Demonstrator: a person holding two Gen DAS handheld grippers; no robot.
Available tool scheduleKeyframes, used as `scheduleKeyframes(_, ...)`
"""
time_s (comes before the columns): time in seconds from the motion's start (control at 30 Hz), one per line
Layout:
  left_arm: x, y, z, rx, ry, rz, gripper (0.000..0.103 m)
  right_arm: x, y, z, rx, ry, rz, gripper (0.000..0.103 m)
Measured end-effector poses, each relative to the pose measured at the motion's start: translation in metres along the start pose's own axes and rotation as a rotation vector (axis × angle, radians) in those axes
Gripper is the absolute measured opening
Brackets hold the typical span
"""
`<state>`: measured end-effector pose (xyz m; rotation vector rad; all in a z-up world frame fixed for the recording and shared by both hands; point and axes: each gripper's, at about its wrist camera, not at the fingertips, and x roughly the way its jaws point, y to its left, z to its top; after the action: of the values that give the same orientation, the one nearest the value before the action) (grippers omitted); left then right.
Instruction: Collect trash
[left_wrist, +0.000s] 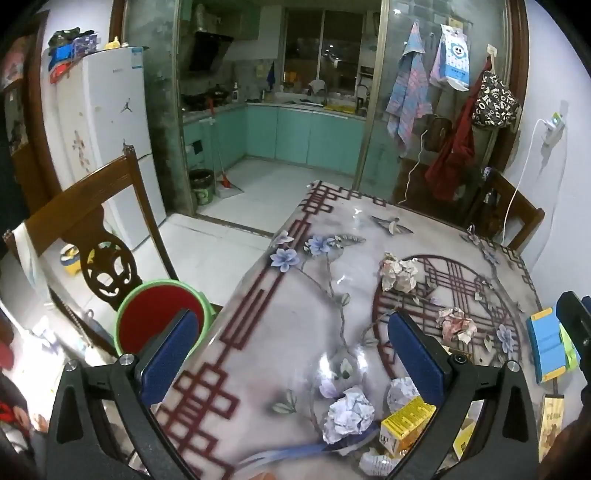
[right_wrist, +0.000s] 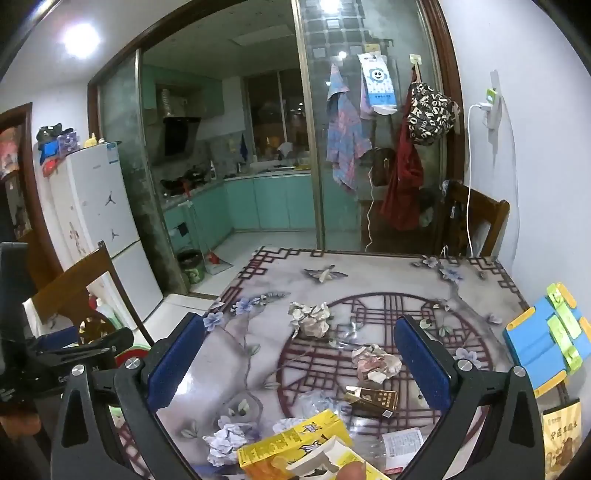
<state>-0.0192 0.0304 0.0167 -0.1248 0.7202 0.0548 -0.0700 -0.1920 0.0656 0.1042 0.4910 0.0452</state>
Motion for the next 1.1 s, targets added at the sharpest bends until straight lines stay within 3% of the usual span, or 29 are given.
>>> scheduleKeyframes(1.1,-0.0004,-0.0003,-0.0023,0.009,0.002,0.006,0.103,-0.0017,0.0009,-0.0023,-0.007,0.025,-0.022,0.103)
